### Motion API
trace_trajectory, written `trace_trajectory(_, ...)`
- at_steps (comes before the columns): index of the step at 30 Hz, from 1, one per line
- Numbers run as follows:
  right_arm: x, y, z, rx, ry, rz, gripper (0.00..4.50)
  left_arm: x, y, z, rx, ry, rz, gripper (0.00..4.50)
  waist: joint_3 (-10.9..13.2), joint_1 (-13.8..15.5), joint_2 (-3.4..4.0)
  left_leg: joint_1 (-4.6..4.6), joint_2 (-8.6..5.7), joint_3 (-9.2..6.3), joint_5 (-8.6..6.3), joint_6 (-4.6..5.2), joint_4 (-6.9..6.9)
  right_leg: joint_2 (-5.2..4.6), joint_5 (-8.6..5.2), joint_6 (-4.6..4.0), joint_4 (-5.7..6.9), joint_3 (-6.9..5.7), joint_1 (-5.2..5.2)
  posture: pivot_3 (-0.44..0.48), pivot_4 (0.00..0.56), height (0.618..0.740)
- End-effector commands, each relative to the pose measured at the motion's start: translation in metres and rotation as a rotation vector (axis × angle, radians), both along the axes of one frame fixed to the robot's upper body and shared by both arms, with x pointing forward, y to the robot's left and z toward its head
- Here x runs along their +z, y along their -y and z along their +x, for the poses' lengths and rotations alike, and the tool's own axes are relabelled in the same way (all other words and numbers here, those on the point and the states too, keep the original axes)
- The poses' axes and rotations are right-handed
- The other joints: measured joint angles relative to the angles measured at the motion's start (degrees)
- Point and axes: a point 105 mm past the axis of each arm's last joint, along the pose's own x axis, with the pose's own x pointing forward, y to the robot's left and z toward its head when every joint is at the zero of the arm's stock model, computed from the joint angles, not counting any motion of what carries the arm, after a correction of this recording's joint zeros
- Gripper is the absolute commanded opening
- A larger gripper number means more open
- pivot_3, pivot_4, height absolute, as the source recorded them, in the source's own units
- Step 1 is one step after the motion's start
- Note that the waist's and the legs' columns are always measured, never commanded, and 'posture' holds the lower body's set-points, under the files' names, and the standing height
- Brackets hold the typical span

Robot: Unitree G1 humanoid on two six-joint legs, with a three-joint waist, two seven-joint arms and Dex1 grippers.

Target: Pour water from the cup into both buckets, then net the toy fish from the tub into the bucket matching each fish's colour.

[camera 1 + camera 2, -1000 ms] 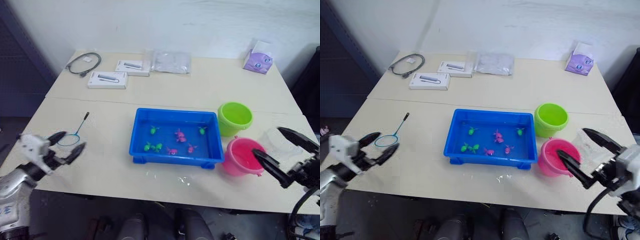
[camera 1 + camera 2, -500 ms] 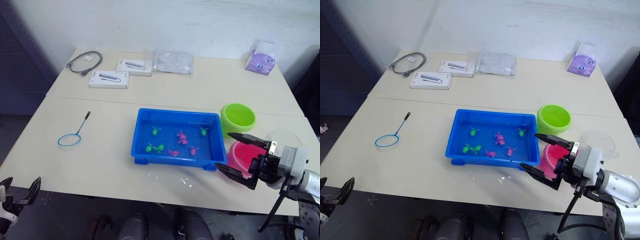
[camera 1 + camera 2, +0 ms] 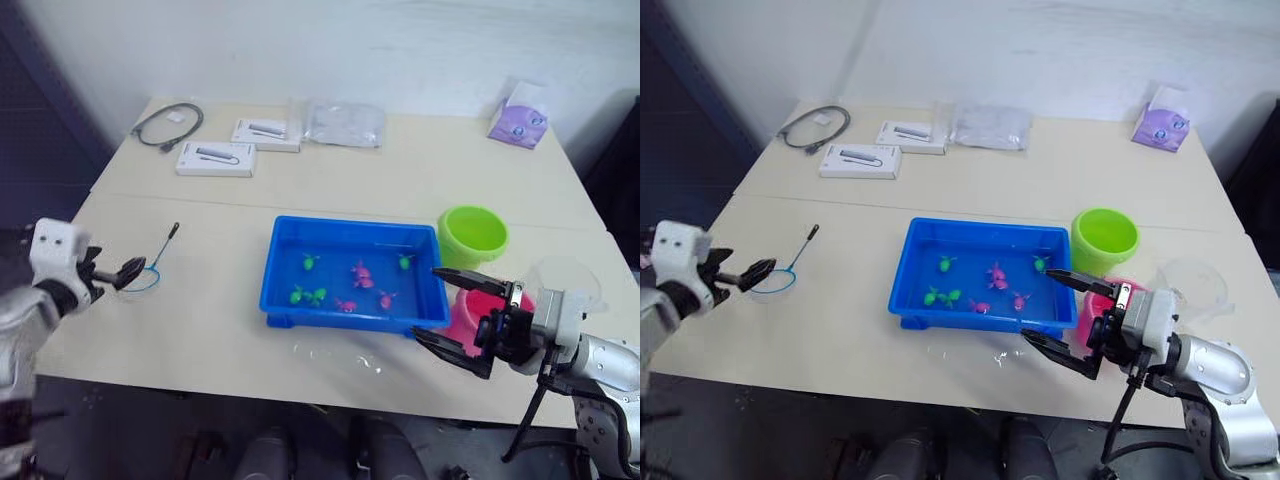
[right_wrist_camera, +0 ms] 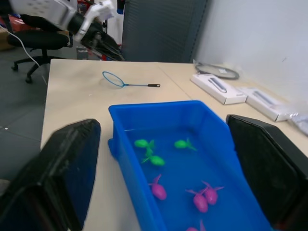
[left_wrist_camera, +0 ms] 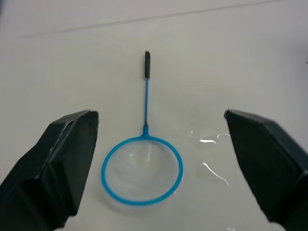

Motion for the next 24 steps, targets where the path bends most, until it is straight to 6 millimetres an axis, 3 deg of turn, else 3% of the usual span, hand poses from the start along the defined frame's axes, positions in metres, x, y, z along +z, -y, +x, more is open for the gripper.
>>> trace_trajectory(1,0.006,-0.003,-0.004,-0.011,0.037,-0.012,4.43,-0.011,-0.012,0.02,0.038,-0.069,0.027,4.5,0.01,-0.33,-0.02,-0.02,0.0,0.04,0.02,0.0,0.0,0.01,0.01,0.01,0.04,-0.15,-0.03,0.0,0.15,0.739)
trace_trajectory(9,0.004,-0.001,-0.01,-0.088,0.043,-0.018,4.43,-0.027,-0.004,0.06,0.056,-0.17,-0.054,4.5,0.1,0.18,-0.38,-0.1,-0.05,0.52,0.05,0.08,0.29,-0.05,0.09,0.19,0.25,-1.14,-0.14,0.0,0.15,0.739)
trace_trajectory(14,0.005,0.0,-0.014,-0.119,0.046,-0.022,4.43,-0.045,0.0,0.061,0.06,-0.244,-0.063,4.5,0.19,0.16,-0.54,-0.12,-0.02,0.57,-0.06,0.22,0.8,-0.14,0.18,0.35,0.41,-1.07,-0.08,0.0,0.15,0.739)
trace_trajectory(17,0.007,0.002,-0.016,-0.142,0.051,-0.028,4.5,-0.056,-0.007,0.054,0.088,-0.295,-0.03,3.6,0.18,0.09,-0.55,-0.12,-0.01,0.57,-0.1,0.24,0.84,-0.19,0.19,0.36,0.44,-1.03,-0.08,0.0,0.15,0.739)
trace_trajectory(21,0.007,0.004,-0.018,-0.16,0.05,-0.032,4.5,-0.067,-0.012,0.046,0.101,-0.328,-0.03,1.81,0.18,0.32,-0.54,-0.1,-0.02,0.58,-0.13,0.25,0.85,-0.24,0.19,0.36,0.45,-1.02,-0.08,0.0,0.15,0.739)
trace_trajectory(24,0.007,0.005,-0.019,-0.17,0.047,-0.033,4.5,-0.064,-0.011,0.049,0.09,-0.267,-0.052,0.42,0.18,0.31,-0.54,-0.08,-0.02,0.58,-0.13,0.25,0.86,-0.26,0.19,0.36,0.47,-1.0,-0.07,0.0,0.15,0.739)
